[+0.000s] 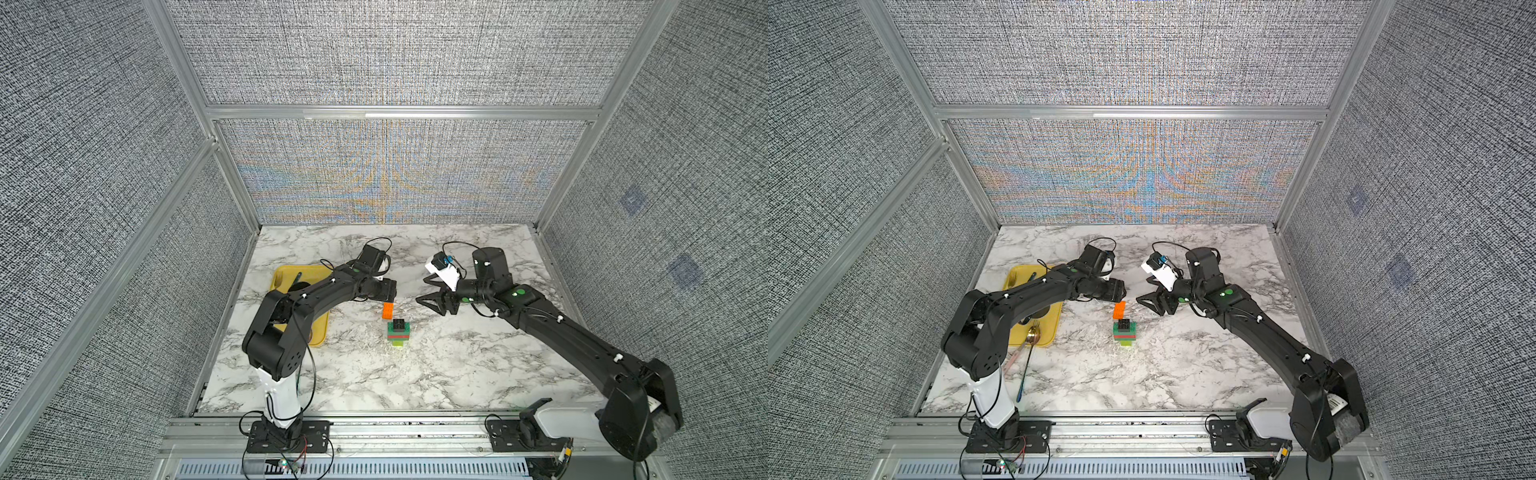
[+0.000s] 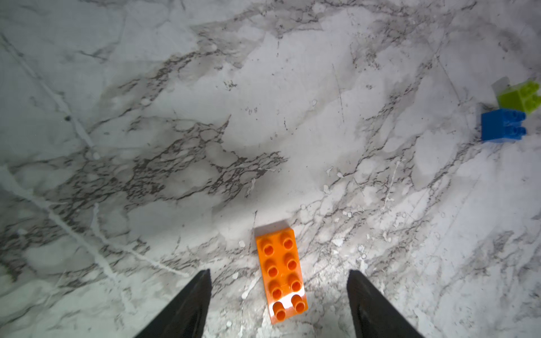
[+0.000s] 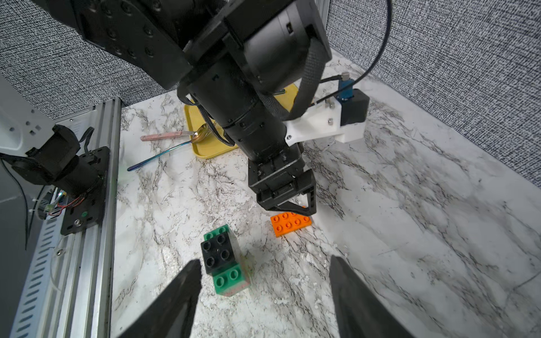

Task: Assemble a carrot with lego
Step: Pick up the lego brick from the center of the board.

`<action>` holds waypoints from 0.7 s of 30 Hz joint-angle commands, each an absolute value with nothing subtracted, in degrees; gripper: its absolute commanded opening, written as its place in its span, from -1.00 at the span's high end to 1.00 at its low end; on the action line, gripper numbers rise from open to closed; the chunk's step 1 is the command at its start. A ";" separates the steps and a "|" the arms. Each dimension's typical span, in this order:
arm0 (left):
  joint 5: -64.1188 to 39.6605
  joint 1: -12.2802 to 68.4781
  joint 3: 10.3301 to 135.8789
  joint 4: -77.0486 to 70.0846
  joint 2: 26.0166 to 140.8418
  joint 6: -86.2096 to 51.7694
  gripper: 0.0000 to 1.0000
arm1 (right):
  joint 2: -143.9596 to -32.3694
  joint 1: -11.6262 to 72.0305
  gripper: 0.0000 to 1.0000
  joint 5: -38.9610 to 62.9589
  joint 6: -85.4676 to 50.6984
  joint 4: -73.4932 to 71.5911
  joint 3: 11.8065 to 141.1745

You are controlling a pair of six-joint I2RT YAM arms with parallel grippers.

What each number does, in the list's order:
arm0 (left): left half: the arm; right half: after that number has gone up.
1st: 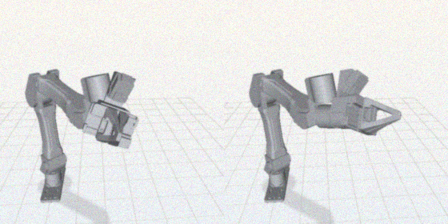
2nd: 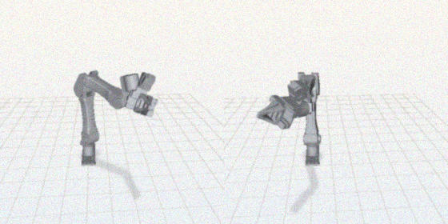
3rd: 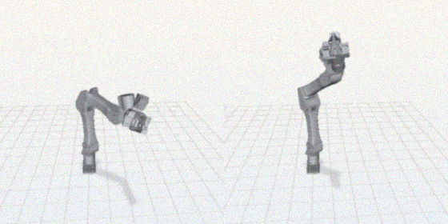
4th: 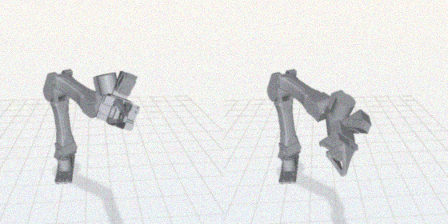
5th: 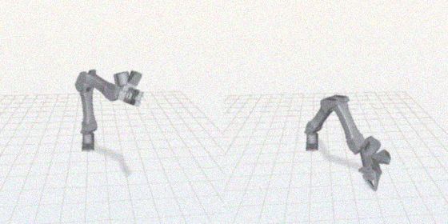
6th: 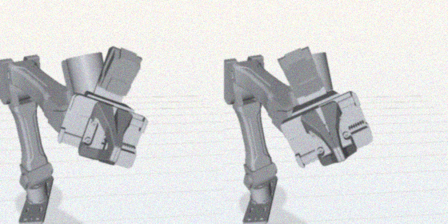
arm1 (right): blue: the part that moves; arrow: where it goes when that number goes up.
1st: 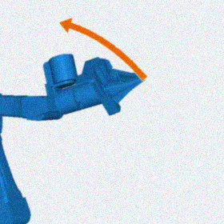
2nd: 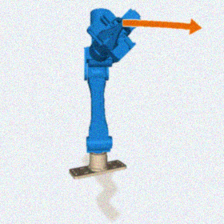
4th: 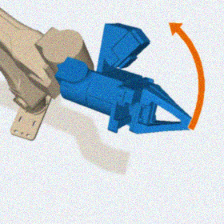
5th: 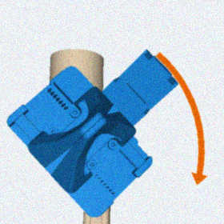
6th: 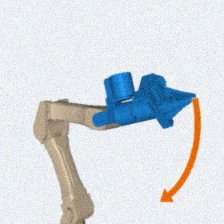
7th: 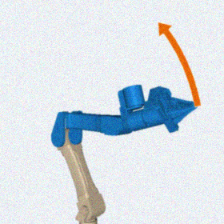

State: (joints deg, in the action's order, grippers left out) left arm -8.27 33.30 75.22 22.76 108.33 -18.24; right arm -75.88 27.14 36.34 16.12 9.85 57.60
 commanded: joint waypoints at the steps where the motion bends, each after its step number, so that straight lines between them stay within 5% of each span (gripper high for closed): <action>1: -4.89 34.74 77.80 27.40 111.45 -15.86 -0.55 | -76.34 27.18 -0.41 35.19 14.40 8.41 57.72; 10: -5.11 36.50 81.40 30.73 118.16 -13.96 -0.56 | -78.29 27.12 -0.41 34.56 14.67 8.68 58.09; 21: -2.95 35.44 74.74 30.42 115.08 -14.13 -0.02 | -78.58 26.99 -0.41 33.67 14.89 8.92 57.58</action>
State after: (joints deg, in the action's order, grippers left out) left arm -2.31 35.86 76.60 25.85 115.66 -13.78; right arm -78.43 27.05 33.93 14.96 9.63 57.65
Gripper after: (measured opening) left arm 0.521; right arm 0.704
